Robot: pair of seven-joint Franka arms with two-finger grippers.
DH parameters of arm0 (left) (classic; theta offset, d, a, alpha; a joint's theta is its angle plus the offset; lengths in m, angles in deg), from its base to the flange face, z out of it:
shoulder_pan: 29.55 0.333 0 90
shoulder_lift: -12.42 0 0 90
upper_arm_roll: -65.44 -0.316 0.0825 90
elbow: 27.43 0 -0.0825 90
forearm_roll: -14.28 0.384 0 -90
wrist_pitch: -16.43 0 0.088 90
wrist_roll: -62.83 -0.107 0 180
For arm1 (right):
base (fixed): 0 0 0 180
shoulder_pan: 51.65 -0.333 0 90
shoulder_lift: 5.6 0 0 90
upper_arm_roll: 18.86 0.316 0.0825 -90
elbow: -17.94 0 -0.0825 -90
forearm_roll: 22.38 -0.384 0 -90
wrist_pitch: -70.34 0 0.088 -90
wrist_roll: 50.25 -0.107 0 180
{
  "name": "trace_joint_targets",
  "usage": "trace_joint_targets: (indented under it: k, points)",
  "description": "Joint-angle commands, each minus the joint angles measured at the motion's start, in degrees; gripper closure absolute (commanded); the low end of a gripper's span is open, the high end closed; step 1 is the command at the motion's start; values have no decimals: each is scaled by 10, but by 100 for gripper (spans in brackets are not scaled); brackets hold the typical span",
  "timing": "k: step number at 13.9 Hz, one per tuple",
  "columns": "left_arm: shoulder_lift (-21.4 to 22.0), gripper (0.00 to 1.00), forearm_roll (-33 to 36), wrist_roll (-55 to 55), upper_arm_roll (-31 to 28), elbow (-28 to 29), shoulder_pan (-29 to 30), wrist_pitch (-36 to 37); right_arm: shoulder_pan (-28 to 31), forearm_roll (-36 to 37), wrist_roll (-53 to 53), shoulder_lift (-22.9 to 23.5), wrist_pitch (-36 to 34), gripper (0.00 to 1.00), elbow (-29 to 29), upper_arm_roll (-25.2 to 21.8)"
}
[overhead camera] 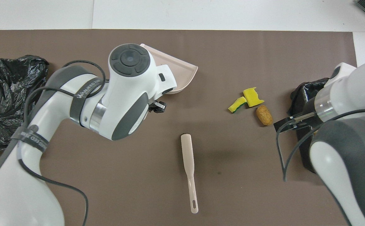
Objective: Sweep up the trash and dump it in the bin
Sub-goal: 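Lift the dustpan with the left gripper while the right gripper reaches the brush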
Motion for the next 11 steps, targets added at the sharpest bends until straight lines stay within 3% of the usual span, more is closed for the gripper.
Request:
trace_joint_targets:
  k: [1, 4, 8, 11]
  points:
    - [86, 100, 8, -118, 6, 71, 57, 27, -44, -10, -2, -59, 49, 0, 70, -1]
    - [113, 100, 8, -250, 6, 79, 110, 70, -86, -15, -55, -67, 57, 0, 102, 10]
    - [132, 100, 9, -449, 5, 81, 180, 158, -153, -54, -165, -51, 123, 0, 140, 11]
    - [143, 100, 10, -516, 5, 104, 219, 152, -216, -55, -285, -37, 204, 0, 186, 11]
